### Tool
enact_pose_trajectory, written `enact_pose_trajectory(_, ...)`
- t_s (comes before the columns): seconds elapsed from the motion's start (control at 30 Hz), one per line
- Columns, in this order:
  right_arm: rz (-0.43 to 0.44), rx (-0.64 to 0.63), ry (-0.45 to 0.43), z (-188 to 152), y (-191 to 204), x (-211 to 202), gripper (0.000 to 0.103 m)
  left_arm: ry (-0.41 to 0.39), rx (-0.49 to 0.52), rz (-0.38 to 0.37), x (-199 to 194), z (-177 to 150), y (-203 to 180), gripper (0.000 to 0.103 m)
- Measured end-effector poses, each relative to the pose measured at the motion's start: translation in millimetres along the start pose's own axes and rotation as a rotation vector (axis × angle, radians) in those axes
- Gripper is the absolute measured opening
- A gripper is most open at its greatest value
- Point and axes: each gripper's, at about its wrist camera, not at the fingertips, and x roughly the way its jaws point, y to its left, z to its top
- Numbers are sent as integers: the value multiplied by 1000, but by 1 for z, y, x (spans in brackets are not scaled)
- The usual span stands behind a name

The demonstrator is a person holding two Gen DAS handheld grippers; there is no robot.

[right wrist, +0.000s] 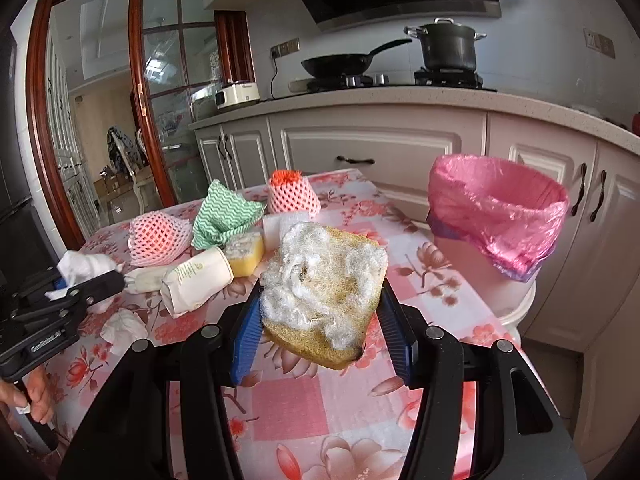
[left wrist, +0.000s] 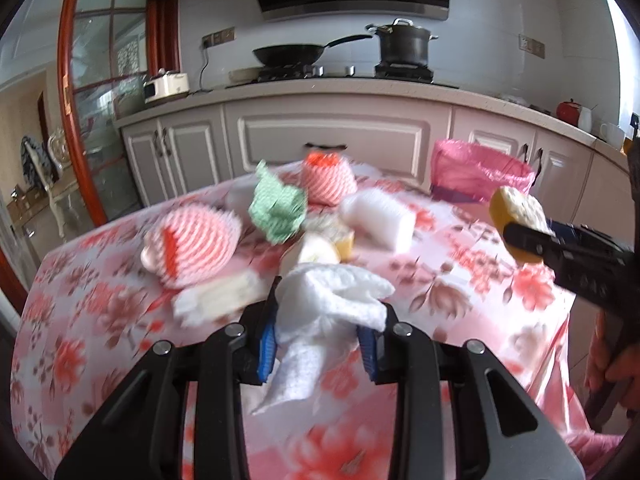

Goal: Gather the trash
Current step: 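Carry the tissue and the sponge over the pink-lined trash bin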

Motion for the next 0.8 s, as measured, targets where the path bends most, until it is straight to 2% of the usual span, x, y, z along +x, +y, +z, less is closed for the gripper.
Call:
enact_pose_trajectory(0.33,-48,41,-85,25,-24,-21,52,-110,51,-77,20,57,-51,33)
enact_pose_trajectory(0.57,-126,56,-125,39,-60,-29,52,-135,76,-124,47,88,-80,33)
enact_pose_trajectory(0.8,-183,64,-131,58,-101,-17,52,-137,105,-197,82,124,-114,33)
